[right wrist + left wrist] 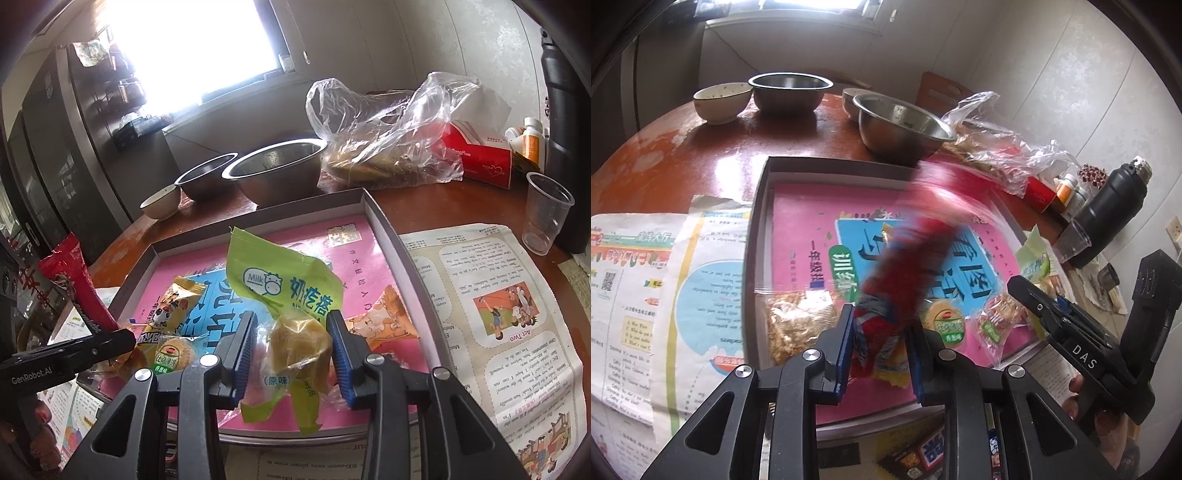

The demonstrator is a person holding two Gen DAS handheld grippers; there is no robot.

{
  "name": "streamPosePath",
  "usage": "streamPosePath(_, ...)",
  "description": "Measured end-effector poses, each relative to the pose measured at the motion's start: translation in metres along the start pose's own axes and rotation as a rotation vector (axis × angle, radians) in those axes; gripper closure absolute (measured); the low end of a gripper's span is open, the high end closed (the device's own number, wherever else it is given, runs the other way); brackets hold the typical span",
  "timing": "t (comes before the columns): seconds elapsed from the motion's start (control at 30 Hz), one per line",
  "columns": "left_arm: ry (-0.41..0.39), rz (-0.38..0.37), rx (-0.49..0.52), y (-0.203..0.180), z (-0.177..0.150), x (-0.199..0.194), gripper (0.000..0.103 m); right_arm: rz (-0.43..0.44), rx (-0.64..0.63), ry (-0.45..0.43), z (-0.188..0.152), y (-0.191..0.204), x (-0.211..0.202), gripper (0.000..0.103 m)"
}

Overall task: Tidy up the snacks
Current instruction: 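Lower both snacks into the tray and open both grippers to release them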

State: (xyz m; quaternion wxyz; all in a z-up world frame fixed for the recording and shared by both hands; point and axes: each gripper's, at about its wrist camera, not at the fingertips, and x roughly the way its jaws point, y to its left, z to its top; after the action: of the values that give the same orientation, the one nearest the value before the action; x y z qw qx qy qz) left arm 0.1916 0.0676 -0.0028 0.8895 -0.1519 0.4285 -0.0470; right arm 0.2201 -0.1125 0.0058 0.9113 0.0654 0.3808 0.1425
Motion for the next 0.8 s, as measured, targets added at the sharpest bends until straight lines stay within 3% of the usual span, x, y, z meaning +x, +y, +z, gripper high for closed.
streamPosePath(0.8,0.027,-0.023,0.011,-0.0054,-0.0031,0.0076,0.076,0.014,0.008,0.018,-0.0025,0.0058,-0.0007,0.059)
